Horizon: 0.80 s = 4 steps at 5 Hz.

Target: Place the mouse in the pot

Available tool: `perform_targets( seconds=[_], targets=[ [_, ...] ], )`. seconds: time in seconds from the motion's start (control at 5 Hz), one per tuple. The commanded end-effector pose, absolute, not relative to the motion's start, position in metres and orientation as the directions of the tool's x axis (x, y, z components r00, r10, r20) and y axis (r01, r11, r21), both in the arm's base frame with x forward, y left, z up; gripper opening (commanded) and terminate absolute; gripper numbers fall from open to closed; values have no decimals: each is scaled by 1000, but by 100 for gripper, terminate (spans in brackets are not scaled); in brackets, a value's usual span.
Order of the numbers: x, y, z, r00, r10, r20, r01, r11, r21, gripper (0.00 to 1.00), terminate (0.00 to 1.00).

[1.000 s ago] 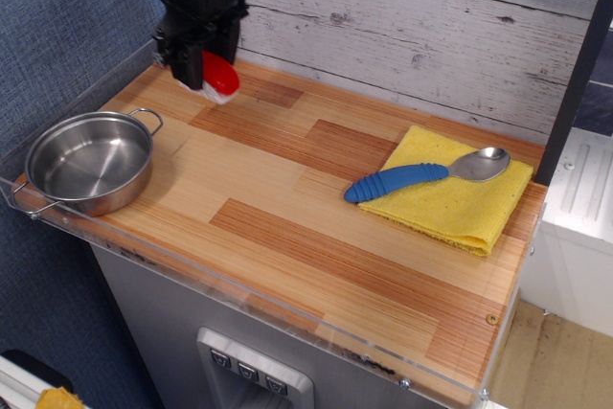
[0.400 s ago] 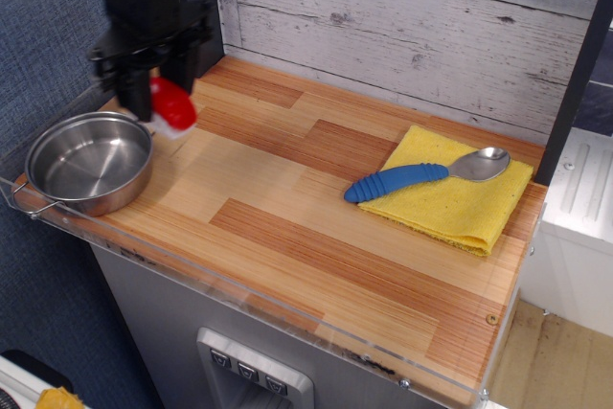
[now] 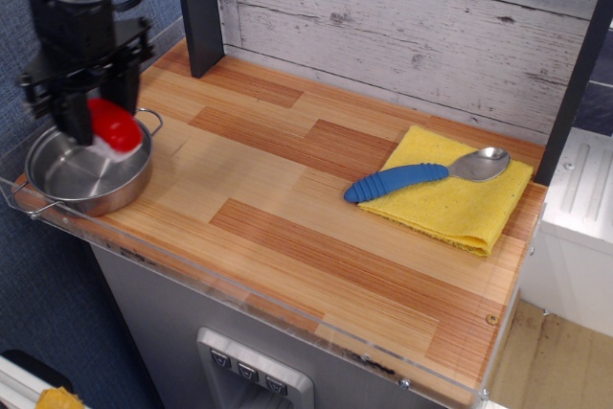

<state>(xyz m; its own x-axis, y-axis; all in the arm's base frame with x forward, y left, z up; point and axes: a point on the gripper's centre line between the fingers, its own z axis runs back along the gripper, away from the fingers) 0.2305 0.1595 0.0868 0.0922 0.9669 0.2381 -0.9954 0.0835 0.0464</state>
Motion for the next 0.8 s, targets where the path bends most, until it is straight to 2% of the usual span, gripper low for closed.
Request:
perform_targets(
  seconds=[0.0,0.4,0.6],
  targets=[
    [215,189,89,33,960,277,-999,30,15,0,0],
    [219,201,66,-7,953,304,-999,5,-40,0,0],
    [221,201,58,-19,957,291,-999,-4,-54,0,0]
  ],
)
